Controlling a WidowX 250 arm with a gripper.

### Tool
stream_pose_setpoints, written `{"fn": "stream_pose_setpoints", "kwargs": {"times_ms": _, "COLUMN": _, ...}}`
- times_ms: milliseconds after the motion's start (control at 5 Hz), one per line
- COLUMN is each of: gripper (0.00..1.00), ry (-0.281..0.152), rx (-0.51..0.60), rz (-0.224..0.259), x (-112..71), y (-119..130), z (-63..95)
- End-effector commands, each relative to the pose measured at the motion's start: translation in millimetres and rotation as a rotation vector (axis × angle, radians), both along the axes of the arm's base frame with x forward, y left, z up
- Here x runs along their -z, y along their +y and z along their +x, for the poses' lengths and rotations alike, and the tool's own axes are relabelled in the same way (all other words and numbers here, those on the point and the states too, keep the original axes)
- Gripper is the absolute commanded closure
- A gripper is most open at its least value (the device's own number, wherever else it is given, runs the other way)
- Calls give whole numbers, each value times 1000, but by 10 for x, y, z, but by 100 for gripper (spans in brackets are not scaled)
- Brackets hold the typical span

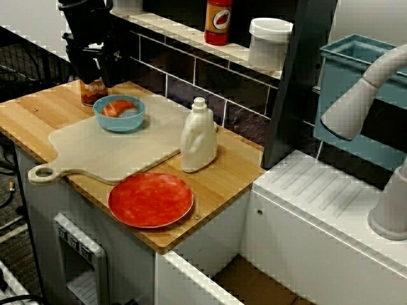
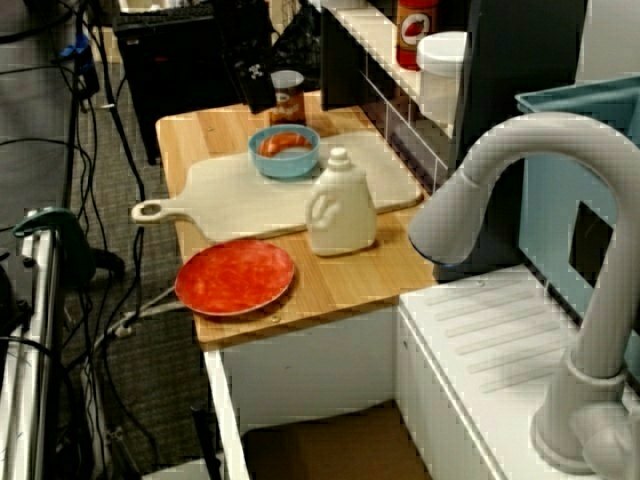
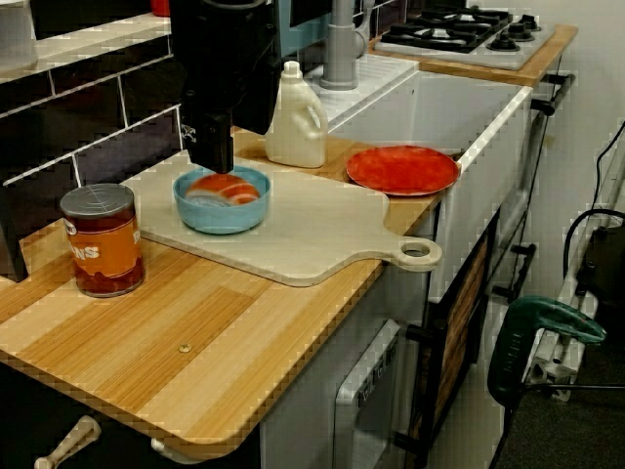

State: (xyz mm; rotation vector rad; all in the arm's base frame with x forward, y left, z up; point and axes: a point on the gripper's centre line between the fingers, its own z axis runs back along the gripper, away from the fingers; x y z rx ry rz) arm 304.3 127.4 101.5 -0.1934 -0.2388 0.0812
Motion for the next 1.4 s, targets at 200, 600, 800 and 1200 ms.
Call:
{"fn": "stream_pose_setpoints", "kwargs": {"times_ms": 200, "gripper": 0, "ry": -121, "rx": 34, "rz": 54, "x": -201, "y": 409, "z": -97}}
{"fn": "stream_pose_setpoints", "kwargs": {"times_ms": 600, "gripper": 0, "ry": -168, "rx": 64, "rz": 66, "x": -229, "y": 621, "z": -77}}
{"fn": "stream_pose_setpoints", "kwargs": {"times_ms": 800, "gripper": 0, "ry": -166, "rx": 56, "rz": 62, "x": -233, "y": 701, "z": -52}}
{"fn": "stream_pose_setpoints", "kwargs": {"times_ms": 1200, "gripper": 0, "ry": -199, "rx": 110, "rz": 68, "x": -188, "y": 870, "z": -72}}
